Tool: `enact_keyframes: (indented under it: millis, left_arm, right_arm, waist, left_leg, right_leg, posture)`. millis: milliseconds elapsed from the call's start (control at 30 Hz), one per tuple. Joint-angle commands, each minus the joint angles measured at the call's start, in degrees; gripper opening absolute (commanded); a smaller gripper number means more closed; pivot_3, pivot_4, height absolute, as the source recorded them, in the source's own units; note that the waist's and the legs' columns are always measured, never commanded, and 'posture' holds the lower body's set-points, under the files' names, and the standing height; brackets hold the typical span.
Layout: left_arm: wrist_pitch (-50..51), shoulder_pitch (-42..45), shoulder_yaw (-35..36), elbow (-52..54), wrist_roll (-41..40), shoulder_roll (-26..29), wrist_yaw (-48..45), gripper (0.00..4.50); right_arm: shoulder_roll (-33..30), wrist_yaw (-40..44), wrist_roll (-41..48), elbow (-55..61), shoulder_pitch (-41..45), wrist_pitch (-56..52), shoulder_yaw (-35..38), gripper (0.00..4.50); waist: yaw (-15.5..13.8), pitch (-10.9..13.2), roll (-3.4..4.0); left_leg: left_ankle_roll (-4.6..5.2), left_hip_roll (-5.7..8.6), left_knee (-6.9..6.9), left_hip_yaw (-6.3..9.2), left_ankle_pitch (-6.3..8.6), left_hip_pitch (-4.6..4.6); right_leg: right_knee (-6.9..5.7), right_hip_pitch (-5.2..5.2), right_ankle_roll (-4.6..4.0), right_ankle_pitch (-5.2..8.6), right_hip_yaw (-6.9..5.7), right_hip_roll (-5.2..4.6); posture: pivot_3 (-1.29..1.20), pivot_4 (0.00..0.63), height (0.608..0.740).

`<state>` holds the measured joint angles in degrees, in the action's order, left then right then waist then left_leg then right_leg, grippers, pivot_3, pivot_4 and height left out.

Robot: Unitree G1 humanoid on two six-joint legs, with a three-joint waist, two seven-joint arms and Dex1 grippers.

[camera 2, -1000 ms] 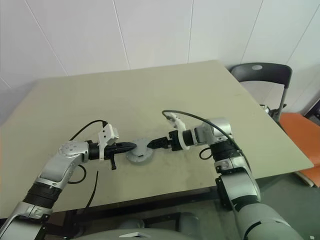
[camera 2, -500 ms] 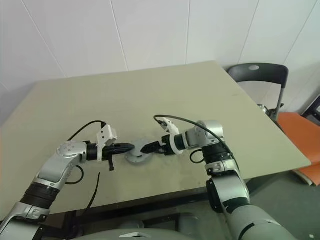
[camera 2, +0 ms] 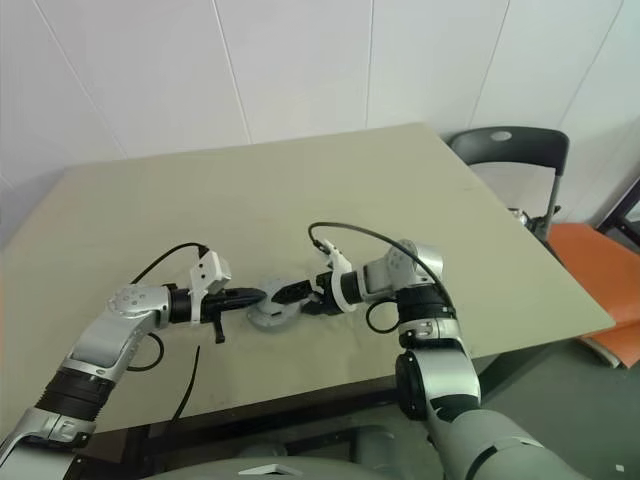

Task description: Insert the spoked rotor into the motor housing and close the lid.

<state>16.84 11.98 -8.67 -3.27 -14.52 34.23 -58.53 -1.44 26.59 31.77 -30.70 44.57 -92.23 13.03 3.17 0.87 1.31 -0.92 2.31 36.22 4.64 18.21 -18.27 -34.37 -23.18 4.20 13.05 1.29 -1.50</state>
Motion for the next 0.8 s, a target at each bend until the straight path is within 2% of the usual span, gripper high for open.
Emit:
enact_keyframes:
  millis: [33, 67, 267, 400, 667, 800]
  left_arm:
    - [3.61, -3.84, -5.01, -4.52, 3.78, 0.36, -0.21, 0.0]
    - [3.41, -3.73, -5.08, -4.86, 3.96, 0.29, -0.15, 0.0]
    - [2.94, -3.72, -5.13, -5.17, 4.29, 0.21, 0.05, 0.0]
    - [2.88, -3.68, -4.96, -5.31, 4.46, 0.08, 0.12, 0.0]
    - [1.38, -3.76, -3.64, -5.94, 4.18, -0.62, 1.46, 0.0]
    - [2.58, 1.55, 8.12, -8.98, -4.0, -8.57, 10.73, 0.0]
  right_arm:
    - [3.44, -2.36, 2.53, -0.7, 1.7, -0.27, 4.37, 4.11]
    - [3.31, -2.73, 2.44, -0.47, 1.29, -0.27, 4.7, 3.92]
    - [2.91, -3.66, 4.19, 1.78, 0.47, -0.27, 5.24, 2.1]
    - [2.33, -4.16, 4.78, 1.99, -0.07, -0.27, 5.75, 1.32]
    - [0.89, -4.77, 4.29, 1.32, -0.77, -0.27, 4.14, 1.23]
    - [1.08, -5.13, 2.93, -0.35, -0.42, 0.54, 5.86, 1.23]
  waist:
    - [0.45, 0.01, 0.02]
    - [0.58, 0.03, 0.05]
    - [0.86, 0.02, 0.17]
    - [0.78, 0.02, 0.27]
    - [0.69, -0.02, 0.45]
    - [0.48, 0.12, 0.33]
  left_leg:
    - [0.0, -0.01, -0.01, 0.04, 0.0, -0.01]
    - [0.0, -0.01, -0.01, 0.05, 0.0, -0.01]
    - [0.01, 0.03, 0.01, 0.03, -0.01, -0.02]
    - [0.01, 0.03, 0.01, 0.03, -0.01, -0.01]
    - [0.02, 0.06, 0.04, 0.01, -0.01, 0.0]
    - [0.02, 0.09, 0.09, 0.02, -0.01, 0.0]
  right_leg:
    - [-0.01, 0.01, 0.0, 0.0, 0.0, 0.04]
    - [-0.03, 0.0, -0.01, 0.01, 0.0, 0.05]
    - [0.01, -0.02, -0.01, 0.0, 0.01, 0.0]
    - [0.0, -0.01, -0.01, 0.01, 0.01, 0.01]
    - [0.01, 0.09, 0.0, 0.01, 0.0, 0.0]
    - [-0.01, 0.06, 0.02, 0.0, 0.0, -0.03]
  posture:
    - [0.0, 0.0, 0.74]
    - [0.0, 0.0, 0.74]
    - [0.0, 0.0, 0.74]
    - [0.0, 0.0, 0.74]
    - [0.0, 0.0, 0.74]
    - [0.0, 0.0, 0.74]
